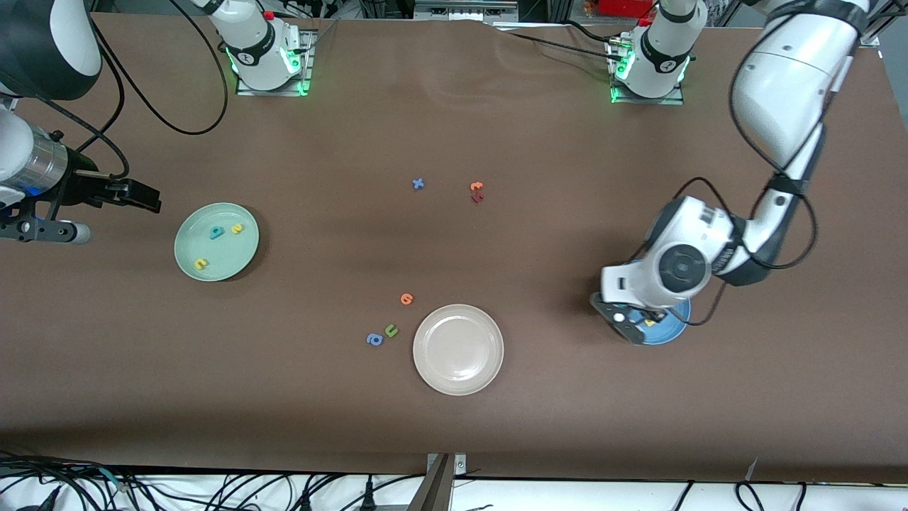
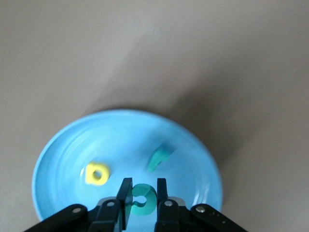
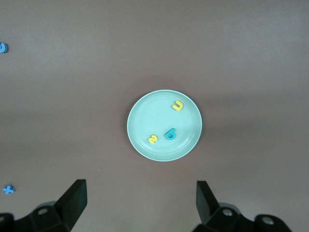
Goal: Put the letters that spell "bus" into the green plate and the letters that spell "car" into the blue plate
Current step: 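Carry the teal c onto the blue plate and release it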
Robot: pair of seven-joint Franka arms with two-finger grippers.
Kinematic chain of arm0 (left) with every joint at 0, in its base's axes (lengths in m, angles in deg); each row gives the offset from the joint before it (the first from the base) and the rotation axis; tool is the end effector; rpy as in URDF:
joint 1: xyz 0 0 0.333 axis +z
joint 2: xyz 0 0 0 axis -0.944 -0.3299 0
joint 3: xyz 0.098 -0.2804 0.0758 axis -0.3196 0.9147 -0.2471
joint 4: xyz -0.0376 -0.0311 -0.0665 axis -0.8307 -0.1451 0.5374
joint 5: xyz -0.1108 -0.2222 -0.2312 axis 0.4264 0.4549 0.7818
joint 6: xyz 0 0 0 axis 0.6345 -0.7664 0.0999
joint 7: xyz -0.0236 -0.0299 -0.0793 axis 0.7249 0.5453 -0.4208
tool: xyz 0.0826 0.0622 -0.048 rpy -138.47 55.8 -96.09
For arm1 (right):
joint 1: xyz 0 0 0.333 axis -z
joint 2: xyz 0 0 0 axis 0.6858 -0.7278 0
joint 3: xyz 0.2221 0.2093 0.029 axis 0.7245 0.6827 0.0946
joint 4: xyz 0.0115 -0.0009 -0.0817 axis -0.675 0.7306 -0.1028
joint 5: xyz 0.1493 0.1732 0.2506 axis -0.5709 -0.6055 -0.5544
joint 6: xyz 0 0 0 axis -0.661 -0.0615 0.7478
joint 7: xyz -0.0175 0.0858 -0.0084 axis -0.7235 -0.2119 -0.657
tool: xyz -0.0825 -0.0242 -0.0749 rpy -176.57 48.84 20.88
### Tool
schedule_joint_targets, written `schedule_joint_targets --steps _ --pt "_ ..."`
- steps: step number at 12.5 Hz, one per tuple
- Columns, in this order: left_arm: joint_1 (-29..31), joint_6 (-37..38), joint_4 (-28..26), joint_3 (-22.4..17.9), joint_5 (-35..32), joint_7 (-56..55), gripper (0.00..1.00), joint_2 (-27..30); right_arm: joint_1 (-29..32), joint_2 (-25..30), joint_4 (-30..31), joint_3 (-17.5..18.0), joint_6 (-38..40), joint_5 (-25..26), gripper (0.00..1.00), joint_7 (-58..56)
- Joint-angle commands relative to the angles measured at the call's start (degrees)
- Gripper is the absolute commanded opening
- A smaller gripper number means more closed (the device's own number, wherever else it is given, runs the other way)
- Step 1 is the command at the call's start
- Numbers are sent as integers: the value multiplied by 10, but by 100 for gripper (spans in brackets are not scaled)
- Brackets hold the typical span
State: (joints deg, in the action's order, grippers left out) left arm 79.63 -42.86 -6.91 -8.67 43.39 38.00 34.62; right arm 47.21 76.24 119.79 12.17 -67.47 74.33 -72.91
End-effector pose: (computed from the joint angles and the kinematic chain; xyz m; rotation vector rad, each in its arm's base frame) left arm 0.6176 -0.1150 0.2455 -2.8139 1.2056 0.2291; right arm 0.5372 0.0119 0.5267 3.0835 -0.1114 -0.1856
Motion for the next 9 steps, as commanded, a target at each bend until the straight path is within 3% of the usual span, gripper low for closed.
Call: schedule_joint_targets --steps 1,4,7,9 --pt "-5 4 -17 9 -16 10 100 31 8 12 10 9 -2 7 100 8" --pt "-5 35 -9 11 30 0 100 83 8 12 10 9 -2 7 100 8" --pt "2 109 -8 8 93 -25 100 173 8 12 10 9 -1 7 100 8" --pt "-25 135 -10 -14 116 -93 100 240 8 12 10 9 -1 7 100 9"
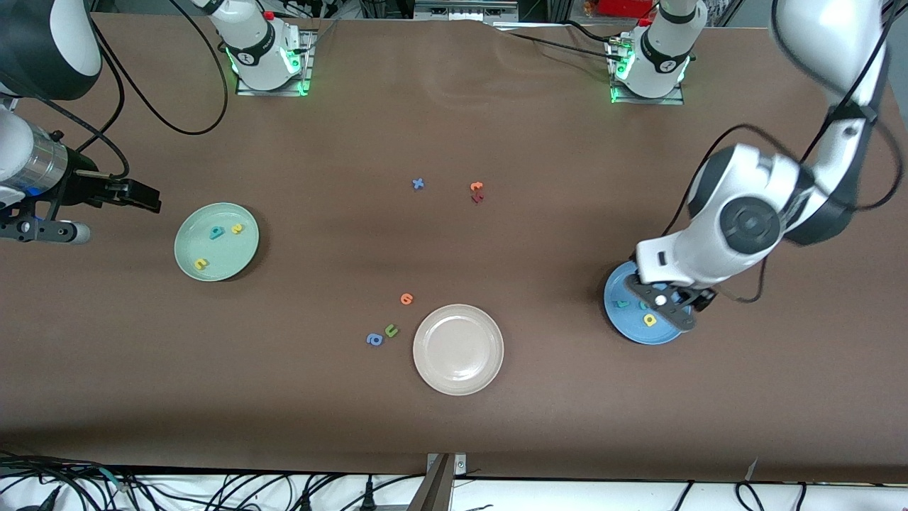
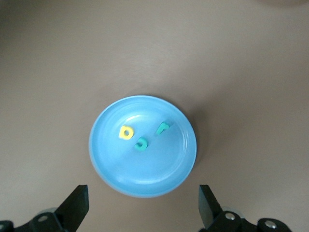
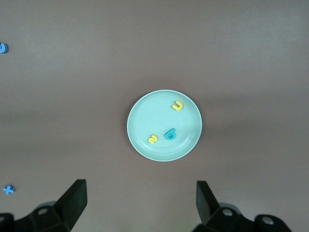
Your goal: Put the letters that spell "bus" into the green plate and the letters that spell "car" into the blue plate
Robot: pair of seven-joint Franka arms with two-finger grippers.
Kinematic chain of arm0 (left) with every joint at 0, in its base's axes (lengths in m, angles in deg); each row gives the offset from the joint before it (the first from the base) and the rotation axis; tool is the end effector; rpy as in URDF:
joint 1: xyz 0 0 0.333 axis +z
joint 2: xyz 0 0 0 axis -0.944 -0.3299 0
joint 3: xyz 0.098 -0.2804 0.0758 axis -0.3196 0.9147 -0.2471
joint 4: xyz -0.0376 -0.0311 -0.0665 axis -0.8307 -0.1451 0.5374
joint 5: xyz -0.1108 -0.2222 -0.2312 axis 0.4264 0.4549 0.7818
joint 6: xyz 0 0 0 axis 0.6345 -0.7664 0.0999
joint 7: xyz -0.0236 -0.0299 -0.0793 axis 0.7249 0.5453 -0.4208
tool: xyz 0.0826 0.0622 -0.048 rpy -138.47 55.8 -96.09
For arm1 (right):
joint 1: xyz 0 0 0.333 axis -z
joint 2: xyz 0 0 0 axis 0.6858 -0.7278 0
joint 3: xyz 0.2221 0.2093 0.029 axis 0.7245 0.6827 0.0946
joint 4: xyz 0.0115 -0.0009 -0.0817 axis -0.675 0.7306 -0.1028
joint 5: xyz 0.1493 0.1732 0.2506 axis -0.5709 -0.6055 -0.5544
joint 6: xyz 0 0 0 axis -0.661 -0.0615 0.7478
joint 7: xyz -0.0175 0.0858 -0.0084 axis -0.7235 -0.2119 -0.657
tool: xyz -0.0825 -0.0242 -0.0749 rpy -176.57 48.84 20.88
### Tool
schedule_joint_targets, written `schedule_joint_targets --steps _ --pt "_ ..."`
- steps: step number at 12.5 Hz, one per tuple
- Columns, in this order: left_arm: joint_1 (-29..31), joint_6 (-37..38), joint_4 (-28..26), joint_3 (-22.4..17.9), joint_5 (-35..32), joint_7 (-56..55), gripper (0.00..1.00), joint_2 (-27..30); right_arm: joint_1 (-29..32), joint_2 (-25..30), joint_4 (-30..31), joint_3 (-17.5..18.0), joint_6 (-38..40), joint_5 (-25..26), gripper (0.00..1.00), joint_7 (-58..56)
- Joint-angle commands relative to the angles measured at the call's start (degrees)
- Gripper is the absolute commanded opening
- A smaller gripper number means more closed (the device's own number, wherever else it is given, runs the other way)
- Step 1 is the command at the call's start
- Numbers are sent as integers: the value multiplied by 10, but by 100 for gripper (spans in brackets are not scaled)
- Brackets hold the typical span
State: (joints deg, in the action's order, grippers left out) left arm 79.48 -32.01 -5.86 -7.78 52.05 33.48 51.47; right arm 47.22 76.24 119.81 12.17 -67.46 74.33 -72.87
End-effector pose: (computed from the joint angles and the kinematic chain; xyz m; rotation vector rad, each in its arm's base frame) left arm 0.5962 -0.1226 0.4117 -2.8904 0.9667 0.0940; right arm 0.5372 0.0118 0.5265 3.0833 -0.1127 -0.1864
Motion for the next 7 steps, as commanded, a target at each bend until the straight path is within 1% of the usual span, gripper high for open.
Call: schedule_joint_targets --steps 1,2,3,4,5,7 --pt "-39 57 -19 -52 62 -57 100 110 8 12 10 9 -1 7 100 8" --pt "-61 75 -22 -89 118 -58 100 146 8 12 10 9 -1 7 100 8" --pt "-92 103 -22 -144 166 -61 100 173 8 12 10 9 -1 7 100 8" --pt "-117 133 -23 -174 175 -65 100 197 8 12 10 9 -1 7 100 8" --pt "-122 149 -23 -177 172 -95 100 211 8 12 10 9 -1 7 100 8" --pt "-143 167 -20 -174 158 -193 100 221 8 12 10 9 -2 7 100 7"
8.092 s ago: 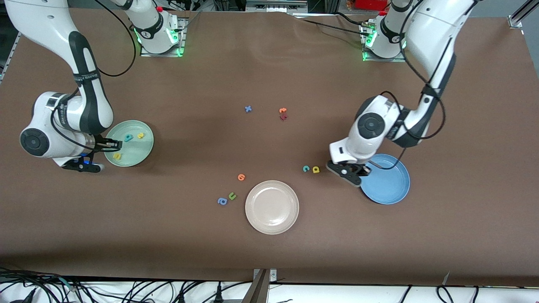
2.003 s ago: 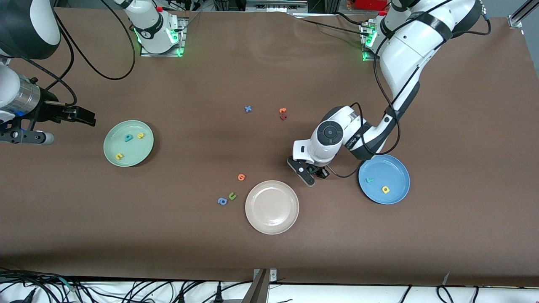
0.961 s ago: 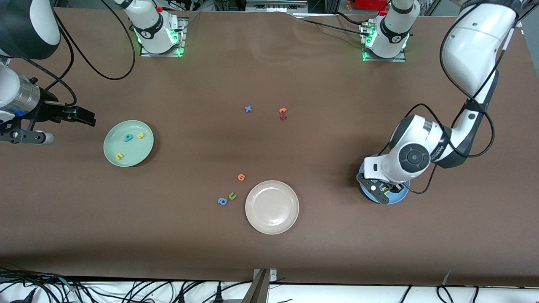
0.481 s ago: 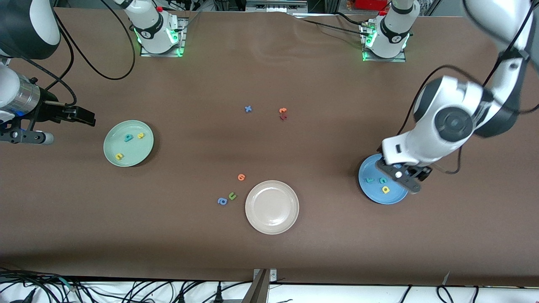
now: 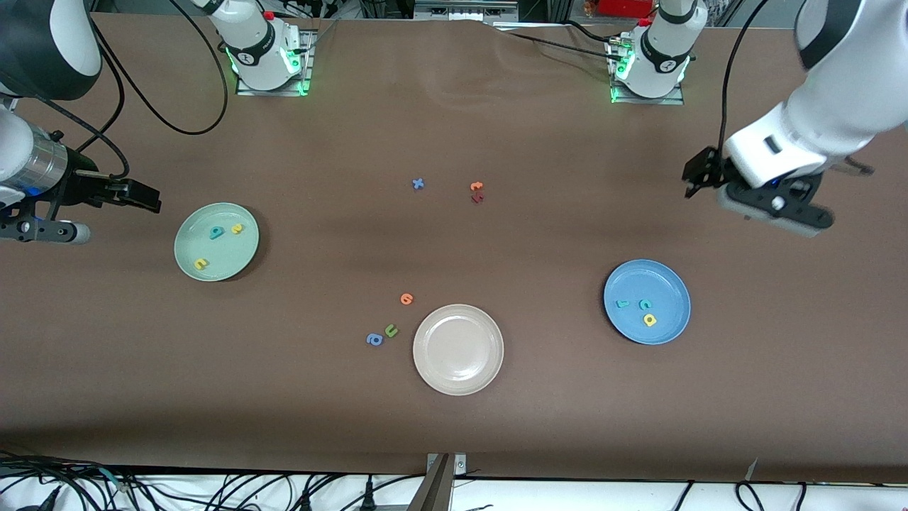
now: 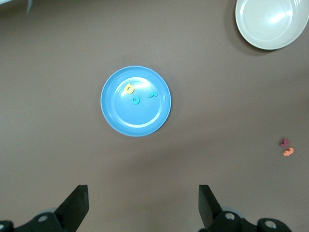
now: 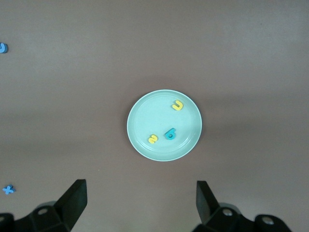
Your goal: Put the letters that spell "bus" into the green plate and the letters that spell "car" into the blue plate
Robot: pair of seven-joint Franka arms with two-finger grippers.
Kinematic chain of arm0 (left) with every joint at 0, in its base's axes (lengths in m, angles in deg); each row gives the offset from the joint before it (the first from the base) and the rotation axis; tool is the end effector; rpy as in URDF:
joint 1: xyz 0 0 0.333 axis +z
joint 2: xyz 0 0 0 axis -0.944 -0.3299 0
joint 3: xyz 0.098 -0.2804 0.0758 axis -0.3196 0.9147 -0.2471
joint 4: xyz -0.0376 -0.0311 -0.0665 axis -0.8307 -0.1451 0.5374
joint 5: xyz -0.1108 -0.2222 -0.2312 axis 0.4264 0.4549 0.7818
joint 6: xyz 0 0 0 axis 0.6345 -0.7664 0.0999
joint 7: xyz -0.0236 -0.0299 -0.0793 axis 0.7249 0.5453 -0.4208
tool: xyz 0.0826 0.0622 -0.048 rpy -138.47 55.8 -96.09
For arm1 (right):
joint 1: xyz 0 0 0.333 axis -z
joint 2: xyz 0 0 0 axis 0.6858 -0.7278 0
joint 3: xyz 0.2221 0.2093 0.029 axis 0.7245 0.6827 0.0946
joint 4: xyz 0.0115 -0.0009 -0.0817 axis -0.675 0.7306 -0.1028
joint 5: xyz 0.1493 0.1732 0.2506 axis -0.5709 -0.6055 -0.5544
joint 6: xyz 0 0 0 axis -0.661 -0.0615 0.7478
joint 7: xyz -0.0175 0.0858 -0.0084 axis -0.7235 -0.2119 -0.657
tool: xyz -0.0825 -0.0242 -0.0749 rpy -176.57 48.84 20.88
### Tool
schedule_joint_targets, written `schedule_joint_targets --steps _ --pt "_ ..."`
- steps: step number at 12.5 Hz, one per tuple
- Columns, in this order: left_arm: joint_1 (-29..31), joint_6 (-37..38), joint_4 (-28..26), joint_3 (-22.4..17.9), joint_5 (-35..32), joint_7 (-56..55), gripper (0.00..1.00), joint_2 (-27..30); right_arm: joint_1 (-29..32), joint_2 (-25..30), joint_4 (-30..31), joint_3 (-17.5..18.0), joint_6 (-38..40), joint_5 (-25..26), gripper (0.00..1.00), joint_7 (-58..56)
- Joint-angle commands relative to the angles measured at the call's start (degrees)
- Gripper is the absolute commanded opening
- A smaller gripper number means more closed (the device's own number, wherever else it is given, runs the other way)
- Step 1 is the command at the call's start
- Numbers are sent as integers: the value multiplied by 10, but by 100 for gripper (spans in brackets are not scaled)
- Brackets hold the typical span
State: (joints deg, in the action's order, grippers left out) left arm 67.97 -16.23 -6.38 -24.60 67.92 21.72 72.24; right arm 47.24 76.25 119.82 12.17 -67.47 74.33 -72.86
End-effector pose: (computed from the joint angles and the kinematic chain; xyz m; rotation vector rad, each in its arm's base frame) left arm 0.5095 -0.1029 0.5720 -3.1045 0.4278 0.0480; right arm 0.5371 0.0116 0.5266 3.0833 -0.1135 -0.1861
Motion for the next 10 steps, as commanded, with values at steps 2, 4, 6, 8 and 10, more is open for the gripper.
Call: schedule_joint_targets --steps 2,4,6,8,10 --pt "-8 10 -15 -8 2 -83 100 16 8 12 10 10 -1 7 100 10" --pt "-4 8 -15 -20 -5 -81 100 4 8 12 10 11 -1 7 100 10" --pt "13 8 -1 -20 -20 -79 100 -9 8 12 10 11 -1 7 100 10" --pt "17 8 0 -14 -25 -79 100 -10 8 12 10 10 -2 5 100 11" --pt "17 9 2 -19 2 -78 100 -10 8 12 10 10 -7 1 100 13"
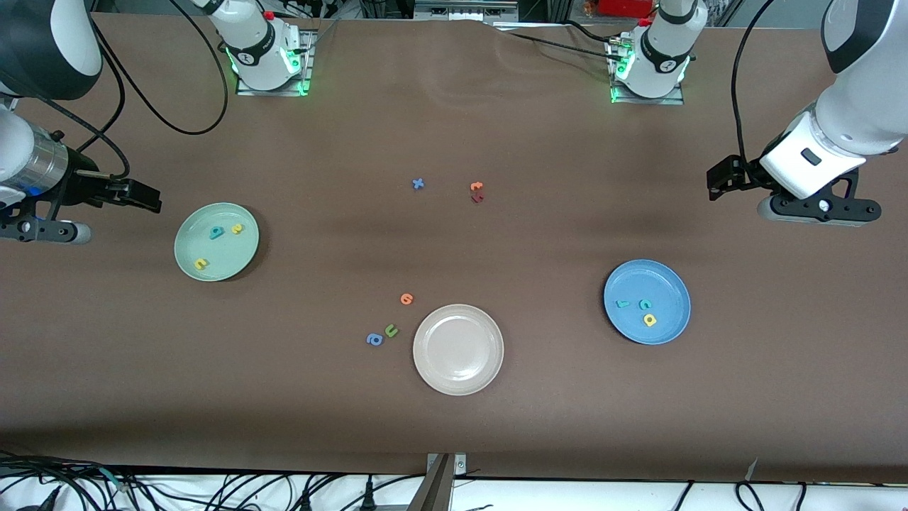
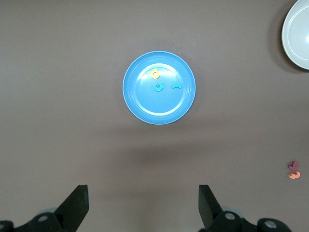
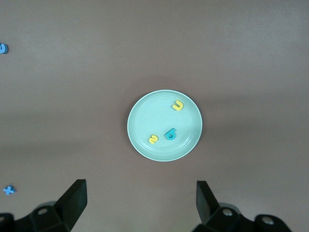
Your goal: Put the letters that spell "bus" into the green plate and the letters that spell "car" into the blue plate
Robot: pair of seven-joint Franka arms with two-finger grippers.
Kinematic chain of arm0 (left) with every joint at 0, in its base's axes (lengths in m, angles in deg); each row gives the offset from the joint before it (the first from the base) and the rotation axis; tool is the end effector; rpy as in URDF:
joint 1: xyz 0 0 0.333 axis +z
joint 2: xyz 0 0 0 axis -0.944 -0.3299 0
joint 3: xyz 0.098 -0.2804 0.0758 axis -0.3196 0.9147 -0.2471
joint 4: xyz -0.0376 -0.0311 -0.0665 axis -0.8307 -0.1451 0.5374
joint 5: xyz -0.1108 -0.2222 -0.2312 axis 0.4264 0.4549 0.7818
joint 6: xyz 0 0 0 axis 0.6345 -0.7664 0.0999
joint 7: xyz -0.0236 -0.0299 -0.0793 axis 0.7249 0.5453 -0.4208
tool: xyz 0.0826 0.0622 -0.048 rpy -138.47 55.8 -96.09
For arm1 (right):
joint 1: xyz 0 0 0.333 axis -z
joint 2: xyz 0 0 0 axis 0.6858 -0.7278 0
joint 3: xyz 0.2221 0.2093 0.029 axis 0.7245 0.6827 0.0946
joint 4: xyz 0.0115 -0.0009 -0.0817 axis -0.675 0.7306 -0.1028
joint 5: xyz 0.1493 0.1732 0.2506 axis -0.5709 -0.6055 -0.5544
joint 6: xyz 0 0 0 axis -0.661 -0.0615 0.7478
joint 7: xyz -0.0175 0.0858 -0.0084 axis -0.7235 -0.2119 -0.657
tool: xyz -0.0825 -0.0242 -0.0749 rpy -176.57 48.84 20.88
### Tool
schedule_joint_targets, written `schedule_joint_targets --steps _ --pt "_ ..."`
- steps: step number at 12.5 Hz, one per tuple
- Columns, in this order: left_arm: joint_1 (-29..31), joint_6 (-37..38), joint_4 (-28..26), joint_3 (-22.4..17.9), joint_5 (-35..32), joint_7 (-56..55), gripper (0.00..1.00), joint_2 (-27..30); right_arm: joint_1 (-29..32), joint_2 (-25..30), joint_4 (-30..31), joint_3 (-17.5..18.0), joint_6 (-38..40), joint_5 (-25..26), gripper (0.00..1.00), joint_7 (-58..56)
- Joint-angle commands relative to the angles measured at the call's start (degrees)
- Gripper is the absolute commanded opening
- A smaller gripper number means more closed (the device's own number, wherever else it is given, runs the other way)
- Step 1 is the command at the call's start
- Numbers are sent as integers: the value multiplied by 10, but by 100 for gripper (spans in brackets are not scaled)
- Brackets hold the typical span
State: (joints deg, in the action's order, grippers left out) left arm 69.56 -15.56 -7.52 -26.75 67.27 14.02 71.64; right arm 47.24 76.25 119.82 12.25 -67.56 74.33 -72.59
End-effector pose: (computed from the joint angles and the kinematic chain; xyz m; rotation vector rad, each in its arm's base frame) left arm 0.5150 -0.0685 0.5572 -3.1123 0.1174 0.1109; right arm 0.5373 0.0124 0.5267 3.0832 -0.1186 -0.1834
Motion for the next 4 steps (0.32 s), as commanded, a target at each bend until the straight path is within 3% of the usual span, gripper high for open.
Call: schedule_joint_targets --steps 1,4 --pt "0 3 13 4 10 -1 100 -5 8 12 9 8 -7 0 100 10" --pt "0 3 13 4 11 0 100 -5 8 10 8 9 -6 1 100 10"
